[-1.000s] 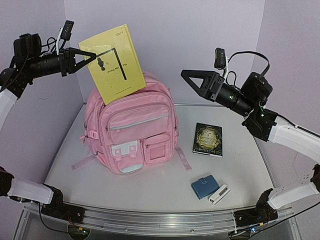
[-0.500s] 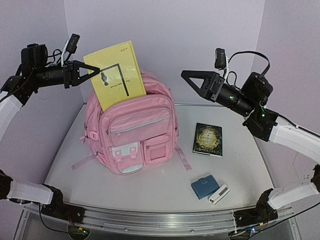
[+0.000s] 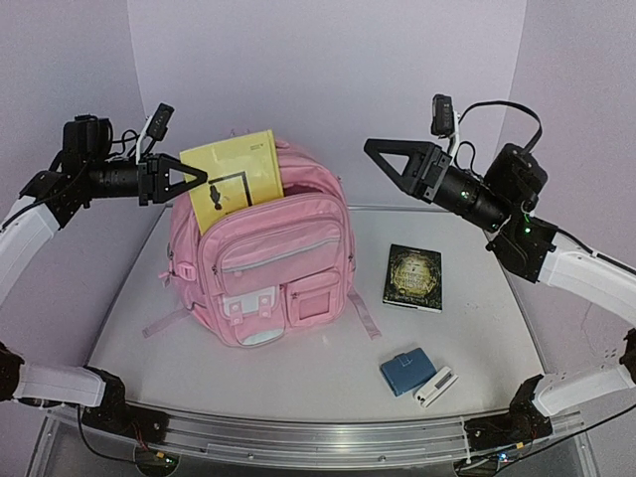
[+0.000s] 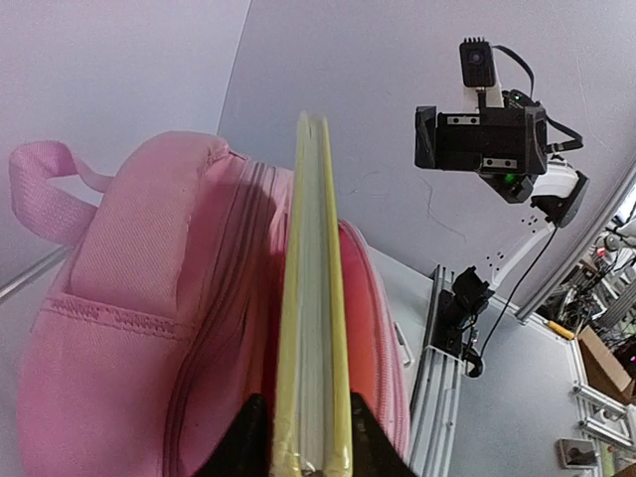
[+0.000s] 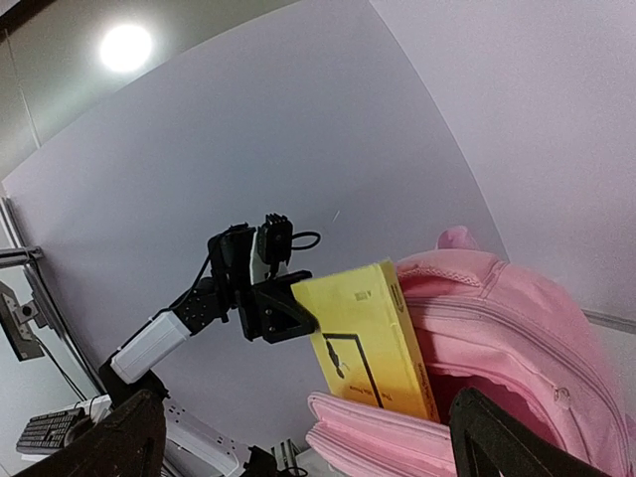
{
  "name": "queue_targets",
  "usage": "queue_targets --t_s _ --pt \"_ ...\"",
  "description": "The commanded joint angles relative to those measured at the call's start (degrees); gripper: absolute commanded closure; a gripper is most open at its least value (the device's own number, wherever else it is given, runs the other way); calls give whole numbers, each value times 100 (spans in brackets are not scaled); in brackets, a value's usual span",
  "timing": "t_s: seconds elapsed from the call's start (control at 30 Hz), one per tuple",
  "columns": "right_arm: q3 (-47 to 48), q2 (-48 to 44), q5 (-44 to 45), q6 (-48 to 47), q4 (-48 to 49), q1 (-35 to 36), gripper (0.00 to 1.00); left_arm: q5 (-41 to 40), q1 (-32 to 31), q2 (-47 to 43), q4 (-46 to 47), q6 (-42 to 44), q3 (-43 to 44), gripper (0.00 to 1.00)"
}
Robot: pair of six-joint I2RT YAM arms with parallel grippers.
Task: Pack the student bag
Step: Place the book in the student bag.
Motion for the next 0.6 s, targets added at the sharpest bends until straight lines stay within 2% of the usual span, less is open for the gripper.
queue_targets --t_s 0.0,0.1,0.37,0.47,0.57 --pt "2 -19 -63 -75 173 14 2 261 4 -275 374 44 -91 58" --pt "20 14 -74 -78 185 14 2 217 6 -345 410 0 -179 44" --pt "-12 38 85 -91 140 14 2 211 7 -456 430 -96 -241 34" --pt "-10 44 481 -179 -199 14 2 178 5 -504 457 -167 -216 30" --pt "143 82 1501 -366 -1180 11 2 -474 0 -583 403 -393 -105 24"
